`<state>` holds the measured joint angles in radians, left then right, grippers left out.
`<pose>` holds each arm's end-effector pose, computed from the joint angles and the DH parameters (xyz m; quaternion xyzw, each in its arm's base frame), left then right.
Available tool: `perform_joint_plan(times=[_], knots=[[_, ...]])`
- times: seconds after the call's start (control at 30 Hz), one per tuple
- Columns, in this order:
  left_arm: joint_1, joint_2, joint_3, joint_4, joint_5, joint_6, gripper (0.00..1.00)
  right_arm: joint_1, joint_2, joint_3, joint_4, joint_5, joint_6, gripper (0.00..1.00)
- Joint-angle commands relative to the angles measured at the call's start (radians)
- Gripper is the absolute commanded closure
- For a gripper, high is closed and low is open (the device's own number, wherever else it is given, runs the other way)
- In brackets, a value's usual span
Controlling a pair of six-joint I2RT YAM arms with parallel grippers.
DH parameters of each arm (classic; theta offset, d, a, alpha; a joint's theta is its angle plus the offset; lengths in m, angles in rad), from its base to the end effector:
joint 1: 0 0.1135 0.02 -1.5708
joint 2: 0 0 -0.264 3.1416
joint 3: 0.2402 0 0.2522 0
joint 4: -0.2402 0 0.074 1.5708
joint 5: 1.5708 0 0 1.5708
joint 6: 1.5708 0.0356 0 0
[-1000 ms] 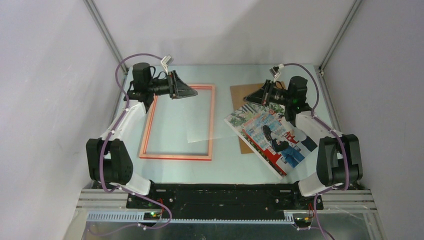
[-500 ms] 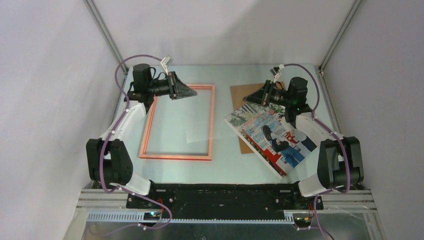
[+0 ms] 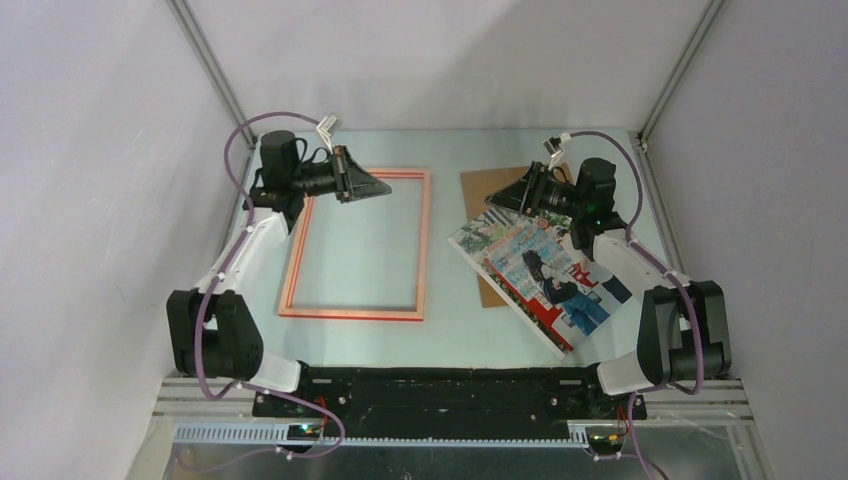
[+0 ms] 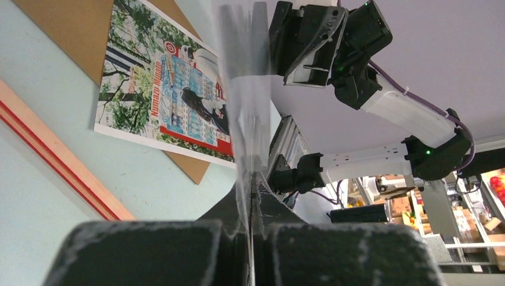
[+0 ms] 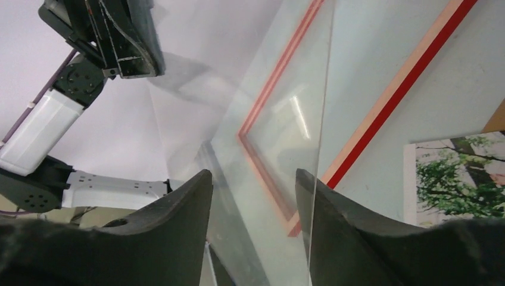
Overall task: Put the photo into the frame
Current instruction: Pick up the photo frame item at the center of the board.
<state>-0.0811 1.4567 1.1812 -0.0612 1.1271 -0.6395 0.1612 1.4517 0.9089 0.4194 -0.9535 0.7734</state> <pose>0.3226 -0.0585 0.3374 0.1071 0.7480 -0.5802 0.3041 0.3144 0.0805 0.2888 -0.0891 0.7264 0.5720 0.3703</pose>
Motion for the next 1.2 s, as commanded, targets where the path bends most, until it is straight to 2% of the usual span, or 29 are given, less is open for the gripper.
perform_joint_plan(times=[0.0,0.03,0.1,0.2,0.4,0.53,0.73,1.0,1.17], knots=[[0.046,-0.071,-0.012,-0.003,-0.005,0.007,1.0,0.017,-0.054,0.0,-0.051,0.049,-0.081,0.37],[0.062,-0.074,-0.008,-0.045,-0.005,0.021,1.0,0.018,-0.059,0.001,-0.057,0.053,-0.085,0.29],[0.076,-0.083,-0.005,-0.089,0.009,0.048,1.0,0.021,-0.063,-0.001,-0.07,0.061,-0.095,0.2],[0.131,-0.107,-0.012,-0.152,0.023,0.098,1.0,0.021,-0.073,0.0,-0.086,0.078,-0.112,0.16],[0.215,-0.167,0.01,-0.438,-0.012,0.291,1.0,0.029,-0.071,0.001,-0.114,0.15,-0.135,0.17],[0.262,-0.205,0.04,-0.614,-0.068,0.467,1.0,0.045,-0.034,0.037,-0.197,0.215,-0.183,0.18],[0.31,-0.284,0.061,-0.71,-0.103,0.529,1.0,0.117,0.08,0.142,-0.319,0.27,-0.258,0.2],[0.333,-0.363,0.141,-0.849,-0.233,0.617,1.0,0.248,0.221,0.275,-0.429,0.499,-0.387,0.22],[0.339,-0.444,0.18,-0.901,-0.308,0.638,1.0,0.339,0.331,0.363,-0.483,0.611,-0.424,0.26]])
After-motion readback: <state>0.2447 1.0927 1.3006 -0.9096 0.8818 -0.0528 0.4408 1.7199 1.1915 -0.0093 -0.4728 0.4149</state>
